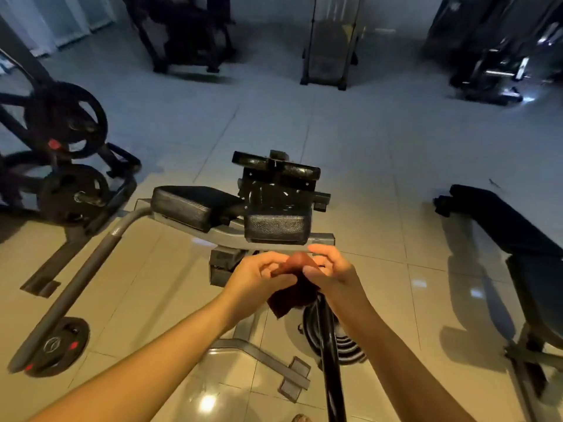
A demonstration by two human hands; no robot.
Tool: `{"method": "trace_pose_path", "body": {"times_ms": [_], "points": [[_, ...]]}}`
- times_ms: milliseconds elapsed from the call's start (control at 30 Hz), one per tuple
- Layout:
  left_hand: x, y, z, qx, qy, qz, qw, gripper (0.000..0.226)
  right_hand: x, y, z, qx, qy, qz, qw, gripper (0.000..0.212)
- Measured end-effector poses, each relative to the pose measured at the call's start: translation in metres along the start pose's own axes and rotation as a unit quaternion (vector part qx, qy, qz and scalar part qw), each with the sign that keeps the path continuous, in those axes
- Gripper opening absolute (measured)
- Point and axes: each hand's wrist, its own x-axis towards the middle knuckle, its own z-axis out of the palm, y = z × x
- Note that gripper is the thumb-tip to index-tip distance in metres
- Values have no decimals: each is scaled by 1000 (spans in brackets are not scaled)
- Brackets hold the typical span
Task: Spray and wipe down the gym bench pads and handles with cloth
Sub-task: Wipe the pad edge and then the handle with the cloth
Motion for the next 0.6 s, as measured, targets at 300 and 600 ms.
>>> {"method": "trace_pose_path", "body": {"times_ms": [300,600], "points": [[-18,-23,10,-93,-84,-29,992,45,-32,-11,-15,-116,10,47,992,22],[-44,-44,41,-154,-35,-114,981,31,-28,12,-39,-151,-50,139,978,19]]}}
